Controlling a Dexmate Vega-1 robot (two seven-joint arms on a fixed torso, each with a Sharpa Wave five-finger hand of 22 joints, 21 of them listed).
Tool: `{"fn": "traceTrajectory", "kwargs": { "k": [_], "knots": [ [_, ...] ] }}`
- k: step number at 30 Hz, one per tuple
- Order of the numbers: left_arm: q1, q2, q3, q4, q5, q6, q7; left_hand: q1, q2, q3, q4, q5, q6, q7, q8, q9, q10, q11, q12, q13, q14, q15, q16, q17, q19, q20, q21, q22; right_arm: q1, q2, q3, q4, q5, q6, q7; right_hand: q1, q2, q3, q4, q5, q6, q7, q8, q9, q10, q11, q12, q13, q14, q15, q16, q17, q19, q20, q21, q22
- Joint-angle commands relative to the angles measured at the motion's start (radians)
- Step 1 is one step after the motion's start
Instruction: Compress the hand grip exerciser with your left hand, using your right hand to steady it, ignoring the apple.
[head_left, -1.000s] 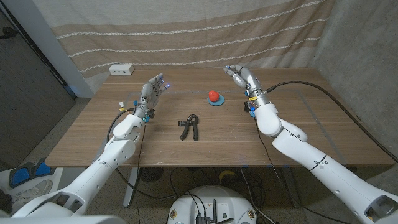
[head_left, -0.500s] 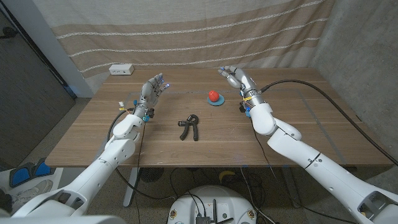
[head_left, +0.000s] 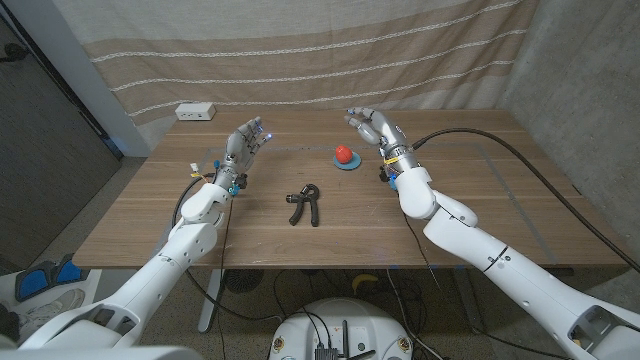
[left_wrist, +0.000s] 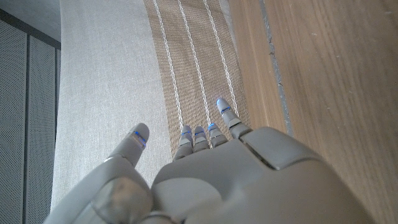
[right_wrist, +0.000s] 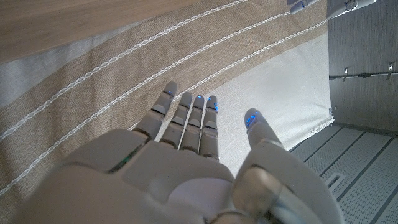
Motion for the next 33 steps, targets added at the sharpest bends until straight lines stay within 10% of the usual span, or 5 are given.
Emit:
{"fn": "traceTrajectory", "kwargs": {
  "k": [1, 33],
  "knots": [
    [0.003, -0.002, -0.003, 0.002, -0.005, -0.002, -0.003, -0.012, 0.021, 0.003, -0.004, -0.002, 0.008, 0.004, -0.001, 0.001, 0.003, -0.003, -0.001, 0.005, 0.005, 0.002, -0.002, 0.002, 0.005, 0.002, -0.004, 0.006, 0.005, 0.011, -0.022, 0.0, -0.023, -0.022, 0.005, 0.018, 0.001, 0.005, -0.004, 0.005, 0.003, -0.005, 0.005, 0.001, 0.005, -0.008, 0.006, 0.003, 0.007, -0.066, 0.007, 0.003, 0.004, 0.001, 0.004, 0.005],
    [0.002, -0.005, -0.009, 0.018, -0.01, -0.01, -0.01, -0.018, 0.021, 0.004, -0.009, -0.002, 0.014, 0.004, 0.0, 0.002, 0.007, -0.001, 0.0, 0.005, 0.01, 0.003, -0.001, 0.003, 0.01, 0.004, -0.014, 0.006, 0.038, 0.048, -0.09, 0.046, -0.082, -0.056, 0.009, 0.149, -0.029, 0.025, -0.022, 0.007, 0.055, -0.032, 0.015, 0.003, 0.023, -0.031, 0.007, 0.007, 0.018, -0.096, 0.018, 0.004, 0.036, -0.007, 0.013, 0.005]
  ]
}}
